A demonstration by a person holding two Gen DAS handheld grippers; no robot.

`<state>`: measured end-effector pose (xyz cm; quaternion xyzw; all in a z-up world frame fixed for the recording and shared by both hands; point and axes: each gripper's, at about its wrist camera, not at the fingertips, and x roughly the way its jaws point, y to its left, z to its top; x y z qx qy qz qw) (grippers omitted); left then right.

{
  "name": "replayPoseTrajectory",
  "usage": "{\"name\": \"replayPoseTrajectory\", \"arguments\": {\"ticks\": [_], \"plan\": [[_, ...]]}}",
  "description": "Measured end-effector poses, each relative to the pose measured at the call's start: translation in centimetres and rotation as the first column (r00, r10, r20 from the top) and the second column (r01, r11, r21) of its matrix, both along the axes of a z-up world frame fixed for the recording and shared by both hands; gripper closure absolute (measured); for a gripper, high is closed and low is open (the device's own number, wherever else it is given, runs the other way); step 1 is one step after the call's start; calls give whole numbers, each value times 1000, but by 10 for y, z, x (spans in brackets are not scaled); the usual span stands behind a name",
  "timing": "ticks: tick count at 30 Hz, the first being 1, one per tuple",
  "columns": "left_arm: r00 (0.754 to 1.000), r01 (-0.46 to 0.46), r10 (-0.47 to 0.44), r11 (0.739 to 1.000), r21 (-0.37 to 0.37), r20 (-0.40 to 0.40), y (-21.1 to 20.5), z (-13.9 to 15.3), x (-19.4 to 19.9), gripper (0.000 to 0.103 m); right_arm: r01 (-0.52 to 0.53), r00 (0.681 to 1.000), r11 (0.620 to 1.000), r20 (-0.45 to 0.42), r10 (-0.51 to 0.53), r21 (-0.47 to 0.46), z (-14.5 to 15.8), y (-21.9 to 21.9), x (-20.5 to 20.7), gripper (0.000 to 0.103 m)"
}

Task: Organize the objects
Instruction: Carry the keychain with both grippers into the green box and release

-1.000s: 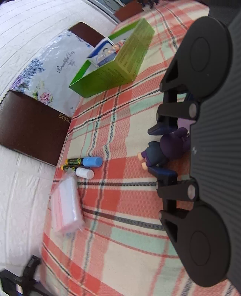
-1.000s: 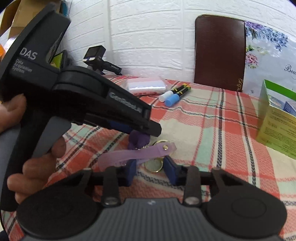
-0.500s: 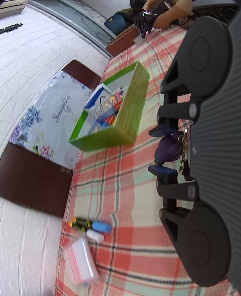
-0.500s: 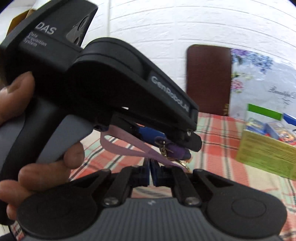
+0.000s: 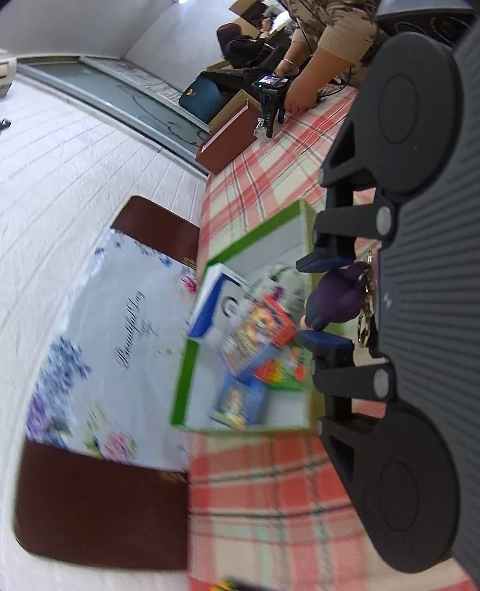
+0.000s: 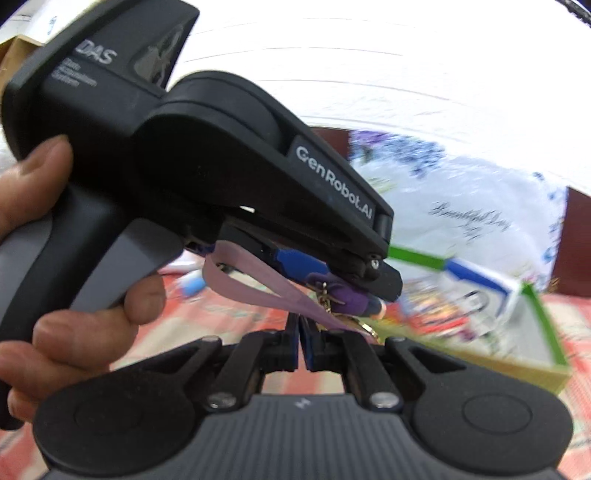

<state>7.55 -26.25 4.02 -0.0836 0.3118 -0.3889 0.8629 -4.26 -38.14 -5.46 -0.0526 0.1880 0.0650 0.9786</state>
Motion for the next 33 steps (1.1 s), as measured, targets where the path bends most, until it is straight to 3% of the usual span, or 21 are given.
{"name": "replayPoseTrajectory", "arguments": {"ticks": [3, 5, 7, 9, 12, 15, 23, 28, 33], "plan": [[999, -14, 13, 1000, 19, 38, -29, 9, 19, 67, 48, 999, 999, -20, -48, -7, 3, -29, 31, 99], [995, -79, 74, 994, 68, 74, -44, 11, 35, 65, 80, 996, 996, -39, -81, -25, 1, -46, 57, 95], [976, -200, 184, 969, 143, 119, -49, 9, 49, 63, 157, 985, 986, -58, -160, -55, -5, -61, 81, 88], [966, -256, 241, 949, 187, 98, -43, 6, 57, 63, 234, 967, 972, -102, -234, -8, -8, -78, 93, 85], [961, -269, 247, 940, 210, 121, -30, 1, 46, 61, 277, 958, 952, -106, -265, 127, -12, -91, 78, 77], [953, -290, 253, 922, 258, 168, -22, -3, 27, 58, 312, 950, 940, -84, -302, 142, -13, -94, 59, 73], [956, -289, 266, 918, 272, 120, 3, -8, -9, 55, 322, 946, 916, -46, -321, 240, -9, -81, -7, 71], [954, -300, 281, 905, 301, 105, 24, -17, -26, 54, 300, 954, 914, -113, -279, 275, -17, -62, -23, 70], [944, -327, 319, 880, 343, 81, 50, -35, -33, 52, 283, 952, 926, -190, -239, 250, -33, -44, -21, 68]]}}
